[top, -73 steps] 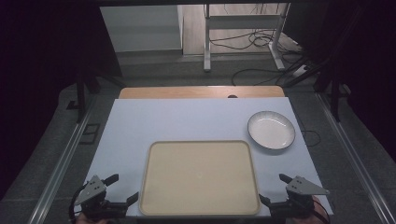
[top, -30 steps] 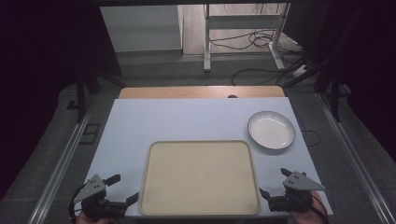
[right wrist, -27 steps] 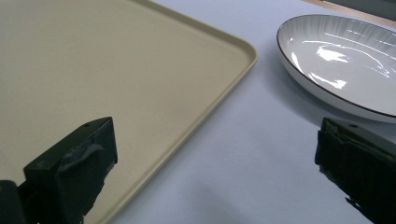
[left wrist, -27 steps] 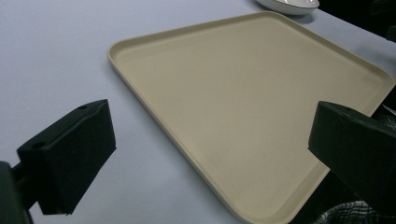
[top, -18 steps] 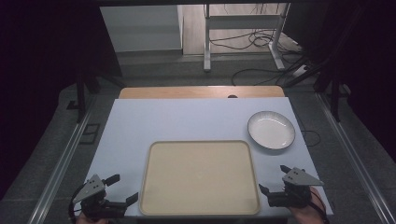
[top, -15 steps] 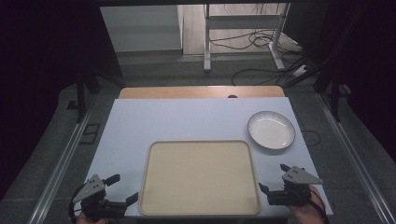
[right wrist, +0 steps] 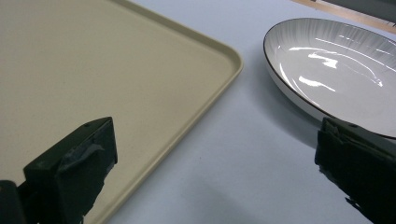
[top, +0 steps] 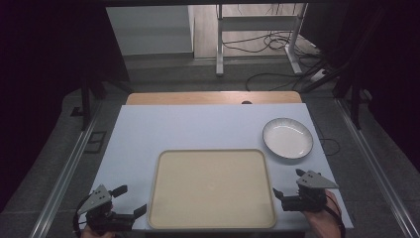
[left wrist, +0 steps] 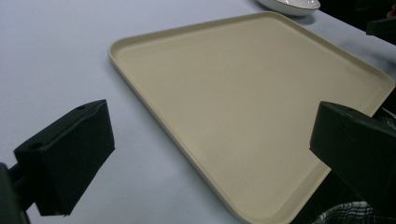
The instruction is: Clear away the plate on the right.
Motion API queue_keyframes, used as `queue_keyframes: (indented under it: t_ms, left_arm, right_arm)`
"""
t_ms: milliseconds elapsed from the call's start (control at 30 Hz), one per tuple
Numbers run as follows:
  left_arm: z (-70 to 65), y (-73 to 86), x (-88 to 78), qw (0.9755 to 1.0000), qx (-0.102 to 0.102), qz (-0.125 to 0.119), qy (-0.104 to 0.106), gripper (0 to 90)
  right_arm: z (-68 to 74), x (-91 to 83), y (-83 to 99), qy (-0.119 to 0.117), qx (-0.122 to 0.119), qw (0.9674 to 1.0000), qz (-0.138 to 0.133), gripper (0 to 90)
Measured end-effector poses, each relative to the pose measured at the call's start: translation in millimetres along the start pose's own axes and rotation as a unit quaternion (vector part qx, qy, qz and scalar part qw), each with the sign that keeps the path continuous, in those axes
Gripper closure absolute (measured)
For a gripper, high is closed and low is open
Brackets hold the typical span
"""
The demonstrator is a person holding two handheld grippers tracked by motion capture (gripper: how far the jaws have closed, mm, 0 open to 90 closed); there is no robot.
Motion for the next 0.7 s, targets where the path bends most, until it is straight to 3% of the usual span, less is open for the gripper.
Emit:
queue_keyframes:
  t_ms: [533, 700]
  left_arm:
    - [-0.2, 0.4, 1.0, 1.0, 0.001, 0.005, 0.0, 0.0]
    - [-0.3, 0.6, 1.3, 1.0, 0.002, 0.007, 0.0, 0.0]
  right_arm:
    - [-15.1, 13.8, -2.7, 0.015, 0.002, 0.9996, 0.023, 0.2]
    - [-22.8, 18.9, -2.7, 0.035, 0.006, 0.9989, 0.032, 0.1]
Point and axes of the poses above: each handheld gripper's, and its own axes: x roughly forward along the jaws, y roughly out of its underside, z roughly to its left, the point moved 8 cm from there along x, roughly forward along the jaws, and after that the axes turned 9 degrees about -y, right-handed, at the moved point
